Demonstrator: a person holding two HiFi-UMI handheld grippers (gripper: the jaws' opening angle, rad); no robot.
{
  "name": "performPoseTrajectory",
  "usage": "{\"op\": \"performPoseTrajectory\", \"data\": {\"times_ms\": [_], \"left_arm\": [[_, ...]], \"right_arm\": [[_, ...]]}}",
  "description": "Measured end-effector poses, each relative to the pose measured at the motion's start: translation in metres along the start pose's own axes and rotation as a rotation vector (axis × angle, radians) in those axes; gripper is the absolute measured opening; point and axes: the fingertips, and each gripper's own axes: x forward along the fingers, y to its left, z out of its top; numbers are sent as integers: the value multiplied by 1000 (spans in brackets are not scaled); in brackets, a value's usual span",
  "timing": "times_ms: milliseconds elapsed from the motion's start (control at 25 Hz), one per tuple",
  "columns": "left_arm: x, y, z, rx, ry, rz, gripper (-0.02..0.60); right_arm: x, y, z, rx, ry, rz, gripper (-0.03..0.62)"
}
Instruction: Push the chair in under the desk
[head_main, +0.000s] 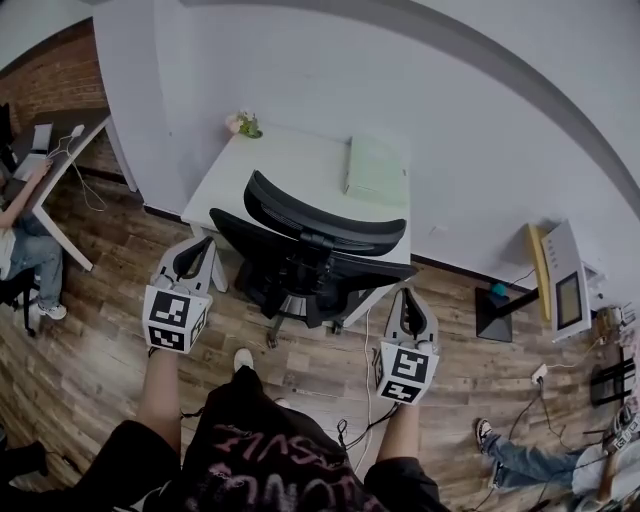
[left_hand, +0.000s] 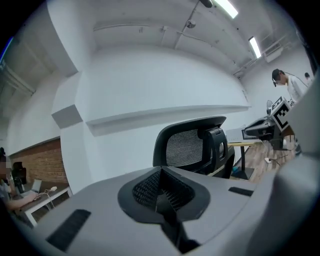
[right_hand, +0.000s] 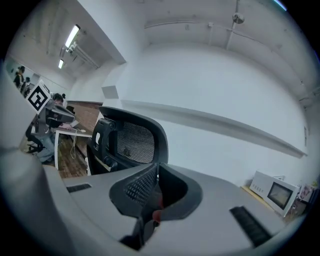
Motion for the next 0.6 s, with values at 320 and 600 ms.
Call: {"op": "performPoseTrajectory", "data": {"times_ms": [320,600], "left_arm": [[-4,-2,1,-40,-22,14,15],[0,-8,10,-39,-39,-11,15]], "right_arm": [[-2,1,4,29,6,-1,26],[-6,-6,9,98,-11,34,26]]}}
